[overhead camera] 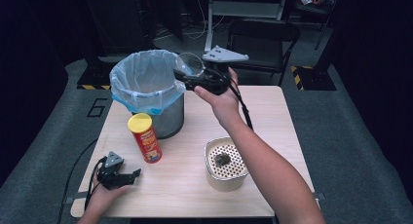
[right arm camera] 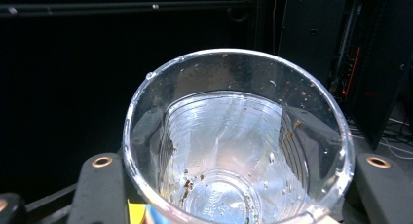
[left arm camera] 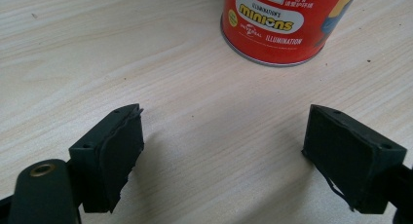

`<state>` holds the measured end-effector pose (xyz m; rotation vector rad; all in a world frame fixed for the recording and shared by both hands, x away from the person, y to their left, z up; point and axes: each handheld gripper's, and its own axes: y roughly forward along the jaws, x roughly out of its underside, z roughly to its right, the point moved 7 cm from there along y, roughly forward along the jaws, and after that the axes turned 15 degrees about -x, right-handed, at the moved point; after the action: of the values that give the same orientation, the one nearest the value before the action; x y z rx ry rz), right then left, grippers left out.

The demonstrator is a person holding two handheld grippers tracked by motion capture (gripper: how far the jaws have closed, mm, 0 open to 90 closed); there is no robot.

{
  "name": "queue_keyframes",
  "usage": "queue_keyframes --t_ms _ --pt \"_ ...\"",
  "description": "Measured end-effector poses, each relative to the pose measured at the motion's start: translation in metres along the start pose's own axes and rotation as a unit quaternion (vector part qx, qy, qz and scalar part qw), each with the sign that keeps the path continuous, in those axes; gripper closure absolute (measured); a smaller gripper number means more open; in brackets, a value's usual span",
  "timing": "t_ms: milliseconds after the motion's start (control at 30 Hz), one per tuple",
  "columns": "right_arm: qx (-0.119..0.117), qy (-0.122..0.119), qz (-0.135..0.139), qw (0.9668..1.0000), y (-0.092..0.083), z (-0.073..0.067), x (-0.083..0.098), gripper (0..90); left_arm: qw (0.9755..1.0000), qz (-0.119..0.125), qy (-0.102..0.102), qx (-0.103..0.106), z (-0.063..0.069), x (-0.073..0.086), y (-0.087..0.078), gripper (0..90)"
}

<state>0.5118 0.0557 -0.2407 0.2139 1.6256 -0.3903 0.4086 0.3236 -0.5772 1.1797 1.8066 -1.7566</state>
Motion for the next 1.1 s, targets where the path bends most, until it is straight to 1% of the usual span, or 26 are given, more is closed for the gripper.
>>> queue_keyframes --t_ms 100,133,167,267,300,333,367,433,467,500,533,567,600,667,733,800,833,867,900,933,967,1000,1033,1067,1100 --pt "-0.002 -0.003 -0.009 1.0000 0.023 0.003 -0.002 35.4 1.0000 -0.002 0.001 0.002 0.000 0.000 0.000 14.3" --pt "0.000 -0.007 -0.011 0.9999 0.030 0.005 -0.002 35.4 1.0000 -0.005 0.003 0.004 -0.001 0.000 -0.001 14.3" --pt "0.002 -0.005 -0.013 0.9999 0.038 0.006 -0.002 35.4 1.0000 -0.006 0.003 0.007 -0.001 0.001 -0.001 14.3" --pt "0.012 -0.008 -0.026 0.9996 0.058 0.010 0.002 34.9 0.9999 -0.007 0.003 0.007 -0.001 0.001 -0.001 14.3" --pt "0.014 -0.010 -0.022 0.9996 0.064 0.011 0.002 34.9 1.0000 -0.006 0.003 0.005 0.000 0.001 -0.001 14.4" --pt "0.015 -0.004 -0.019 0.9997 0.069 0.012 0.002 34.9 1.0000 -0.005 0.003 0.004 0.000 0.001 -0.001 14.3" --pt "0.017 -0.005 -0.020 0.9996 0.074 0.013 0.003 34.9 1.0000 -0.005 0.002 0.003 0.000 0.001 -0.001 14.3" --pt "0.026 0.002 -0.026 0.9993 0.082 0.016 0.005 34.5 1.0000 -0.005 0.001 0.003 0.000 0.001 -0.001 14.4" --pt "0.029 0.013 -0.032 0.9990 0.086 0.016 0.006 34.4 1.0000 -0.007 0.000 0.005 0.000 0.001 -0.001 14.4" --pt "0.029 0.017 -0.034 0.9989 0.089 0.016 0.007 34.4 1.0000 -0.007 0.000 0.005 0.000 0.001 -0.001 14.4" --pt "0.028 0.015 -0.036 0.9988 0.093 0.018 0.007 34.3 1.0000 -0.007 0.000 0.005 0.000 0.001 -0.001 14.3" --pt "0.028 0.020 -0.038 0.9987 0.095 0.018 0.007 34.3 1.0000 -0.007 0.000 0.005 0.000 0.001 -0.001 14.3" --pt "0.031 0.014 -0.038 0.9987 0.098 0.020 0.007 34.2 1.0000 -0.007 0.000 0.006 0.000 0.001 -0.001 14.3" --pt "0.038 0.019 -0.044 0.9981 0.103 0.022 0.009 33.7 1.0000 -0.005 0.001 0.004 0.000 0.001 -0.001 14.3" --pt "0.045 0.019 -0.051 0.9975 0.106 0.025 0.010 33.1 1.0000 -0.005 0.000 0.004 0.000 0.001 -0.001 14.2" --pt "0.046 0.022 -0.049 0.9975 0.109 0.027 0.010 32.0 1.0000 -0.005 0.001 0.004 0.000 0.001 -0.001 14.2" --pt "0.045 0.022 -0.050 0.9975 0.111 0.027 0.011 30.8 1.0000 -0.005 0.001 0.005 0.000 0.001 -0.001 14.2" --pt "0.041 0.029 -0.053 0.9973 0.114 0.027 0.012 28.2 1.0000 -0.006 0.000 0.005 0.001 0.001 -0.002 14.2" --pt "0.034 0.029 -0.058 0.9973 0.117 0.028 0.014 24.2 1.0000 -0.006 0.000 0.006 0.001 0.001 -0.002 14.2" --pt "0.031 0.033 -0.063 0.9970 0.121 0.027 0.016 15.4 1.0000 -0.006 0.000 0.005 0.001 0.001 -0.002 14.5" --pt "0.031 0.033 -0.073 0.9963 0.124 0.028 0.020 11.5 1.0000 -0.005 0.000 0.005 0.001 0.001 -0.002 14.6" --pt "0.033 0.040 -0.079 0.9956 0.126 0.028 0.024 9.0 1.0000 -0.005 0.000 0.004 0.001 0.001 -0.002 14.6" --pt "0.032 0.041 -0.081 0.9953 0.127 0.029 0.026 5.8 1.0000 -0.006 0.000 0.005 0.001 0.001 -0.002 14.6" --pt "0.033 0.047 -0.080 0.9951 0.126 0.030 0.028 3.4 1.0000 -0.006 0.000 0.005 0.001 0.001 -0.002 14.6" --pt "0.038 0.050 -0.077 0.9951 0.125 0.031 0.029 3.4 1.0000 -0.006 0.000 0.004 0.001 0.001 -0.002 14.6"
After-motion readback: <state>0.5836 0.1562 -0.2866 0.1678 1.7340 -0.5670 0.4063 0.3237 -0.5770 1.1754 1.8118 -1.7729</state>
